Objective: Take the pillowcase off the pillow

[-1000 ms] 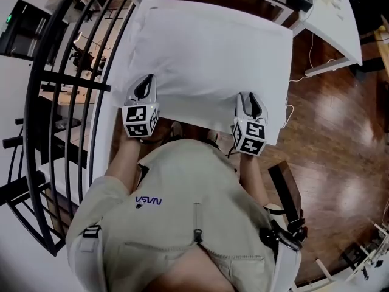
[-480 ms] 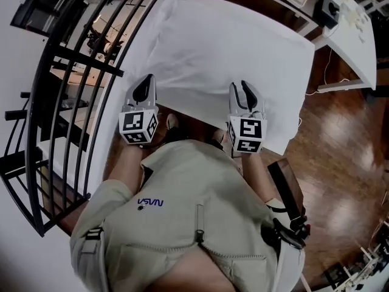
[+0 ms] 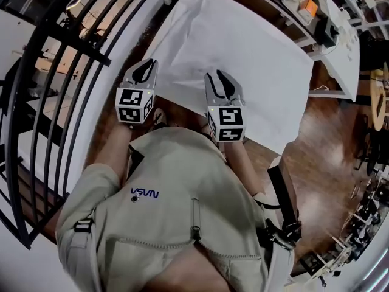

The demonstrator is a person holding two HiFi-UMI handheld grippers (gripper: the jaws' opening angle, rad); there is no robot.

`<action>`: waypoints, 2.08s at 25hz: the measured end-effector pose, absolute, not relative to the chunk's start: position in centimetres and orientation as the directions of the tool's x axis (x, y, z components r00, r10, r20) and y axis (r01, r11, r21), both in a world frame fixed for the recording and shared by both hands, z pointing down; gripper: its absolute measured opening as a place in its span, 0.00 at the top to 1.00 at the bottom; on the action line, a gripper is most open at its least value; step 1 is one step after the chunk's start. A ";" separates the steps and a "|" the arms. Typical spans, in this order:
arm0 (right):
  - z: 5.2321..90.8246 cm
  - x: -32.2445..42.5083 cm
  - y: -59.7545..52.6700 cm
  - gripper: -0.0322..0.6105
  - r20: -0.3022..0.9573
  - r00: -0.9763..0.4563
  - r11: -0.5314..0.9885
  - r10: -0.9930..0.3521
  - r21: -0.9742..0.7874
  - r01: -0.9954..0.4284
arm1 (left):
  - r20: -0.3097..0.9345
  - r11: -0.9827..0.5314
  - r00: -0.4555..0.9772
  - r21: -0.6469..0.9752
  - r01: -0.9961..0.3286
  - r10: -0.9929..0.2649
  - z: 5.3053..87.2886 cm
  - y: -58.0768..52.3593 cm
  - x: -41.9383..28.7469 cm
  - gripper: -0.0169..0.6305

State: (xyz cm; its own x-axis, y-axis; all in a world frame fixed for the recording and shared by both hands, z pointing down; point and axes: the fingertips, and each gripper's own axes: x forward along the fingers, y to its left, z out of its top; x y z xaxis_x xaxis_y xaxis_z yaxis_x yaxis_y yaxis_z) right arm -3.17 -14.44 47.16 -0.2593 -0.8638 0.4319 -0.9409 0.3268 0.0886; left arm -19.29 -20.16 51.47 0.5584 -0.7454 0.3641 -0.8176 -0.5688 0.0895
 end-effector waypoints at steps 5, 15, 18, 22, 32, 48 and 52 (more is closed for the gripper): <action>49.3 -8.8 -14.7 0.73 0.538 -0.285 0.411 -0.793 0.128 -0.903 | 0.431 -0.686 0.660 0.120 -0.718 -0.615 55.1 -20.8 -17.5 0.80; 51.3 -9.3 -17.5 0.72 0.612 -0.263 0.430 -0.746 0.142 -0.891 | 0.523 -0.842 0.776 0.183 -0.507 -0.353 59.0 -19.4 -11.1 0.69; 52.4 -9.8 -18.0 0.71 0.646 -0.250 0.440 -0.722 0.149 -0.886 | 0.541 -0.871 0.783 0.172 -0.460 -0.307 59.1 -18.1 -11.1 0.91; 54.8 -9.3 -18.6 0.69 0.718 -0.205 0.468 -0.665 0.187 -0.863 | 0.530 -0.865 0.789 0.185 -0.466 -0.312 58.2 -18.1 -11.1 0.95; 50.4 -7.6 -17.6 0.94 0.616 -0.166 0.359 -0.770 0.202 -0.911 | 0.498 -0.840 0.771 0.140 -0.524 -0.398 55.8 -18.4 -13.5 0.96; 58.8 -3.7 -11.4 0.94 0.784 -0.154 0.302 -0.601 0.045 -0.952 | 0.609 -0.748 0.680 0.203 -0.631 -0.408 62.7 -16.4 -15.2 0.96; 58.4 -3.6 -11.6 0.94 0.770 -0.154 0.307 -0.620 0.057 -0.950 | 0.520 -0.721 0.720 0.256 -0.644 -0.459 60.8 -16.2 -15.5 0.96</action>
State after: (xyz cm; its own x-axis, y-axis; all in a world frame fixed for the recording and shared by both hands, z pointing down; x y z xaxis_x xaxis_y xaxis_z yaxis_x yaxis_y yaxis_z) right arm -3.58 -11.62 58.42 -0.1536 -0.6196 0.7698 -0.9501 0.3067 0.0573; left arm -15.48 -16.24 60.82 0.7205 -0.4593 0.5196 -0.6442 -0.7207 0.2562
